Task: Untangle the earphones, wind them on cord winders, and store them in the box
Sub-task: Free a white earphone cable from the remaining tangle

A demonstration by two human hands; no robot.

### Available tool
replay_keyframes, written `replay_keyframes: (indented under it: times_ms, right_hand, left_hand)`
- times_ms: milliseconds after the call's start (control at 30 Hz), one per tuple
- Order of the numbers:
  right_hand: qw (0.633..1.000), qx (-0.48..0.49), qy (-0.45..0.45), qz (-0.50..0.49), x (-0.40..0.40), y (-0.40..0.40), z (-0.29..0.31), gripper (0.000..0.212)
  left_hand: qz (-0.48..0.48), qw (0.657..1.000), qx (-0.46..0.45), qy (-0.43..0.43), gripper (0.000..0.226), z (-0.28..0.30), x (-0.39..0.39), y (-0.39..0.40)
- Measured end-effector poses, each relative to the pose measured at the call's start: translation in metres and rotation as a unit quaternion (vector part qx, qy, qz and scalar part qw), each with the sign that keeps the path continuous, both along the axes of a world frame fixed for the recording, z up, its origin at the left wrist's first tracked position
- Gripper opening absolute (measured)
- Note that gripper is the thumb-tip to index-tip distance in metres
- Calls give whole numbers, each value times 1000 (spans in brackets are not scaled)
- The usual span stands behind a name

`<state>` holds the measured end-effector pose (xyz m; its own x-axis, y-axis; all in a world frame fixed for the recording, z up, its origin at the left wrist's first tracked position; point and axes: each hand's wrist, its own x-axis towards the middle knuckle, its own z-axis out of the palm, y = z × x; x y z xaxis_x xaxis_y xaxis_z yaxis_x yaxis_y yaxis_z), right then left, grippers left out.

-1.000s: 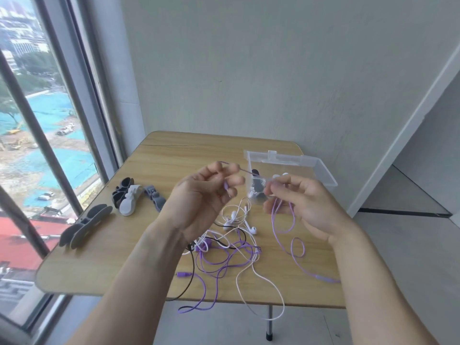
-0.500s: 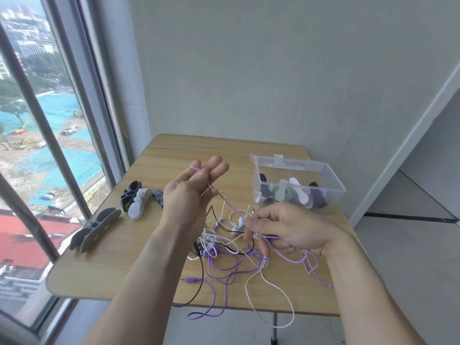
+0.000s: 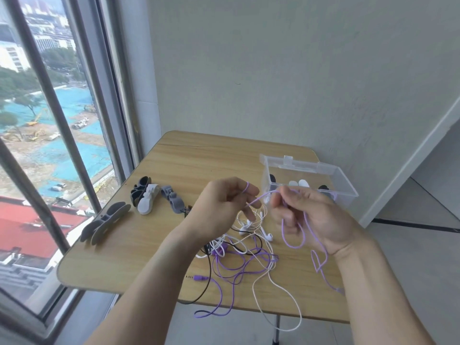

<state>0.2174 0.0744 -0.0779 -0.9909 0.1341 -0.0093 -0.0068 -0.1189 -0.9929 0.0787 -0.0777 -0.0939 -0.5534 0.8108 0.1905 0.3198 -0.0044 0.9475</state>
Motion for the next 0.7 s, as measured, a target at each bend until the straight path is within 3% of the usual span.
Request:
replay_keyframes:
  times_ms: [200, 367, 467, 567, 700]
  right_hand:
    - [989, -61, 41, -126, -8, -2, 0, 32]
    - [955, 17, -18, -296, -19, -11, -6, 43]
    - [950, 23, -36, -310, -22, -15, -9, 36]
    - [950, 2, -28, -310, -21, -15, -6, 27]
    - [967, -28, 4, -254, -16, -11, 1, 29]
  left_hand:
    - [-99, 984, -44, -141, 23, 12, 8, -2]
    - [-119, 968, -93, -202, 26, 11, 12, 1]
    - [-113, 956, -52, -266, 21, 11, 13, 2]
    - [-106, 954, -15, -279, 24, 11, 12, 2]
    - [-25, 946, -7, -323, 20, 7, 12, 7]
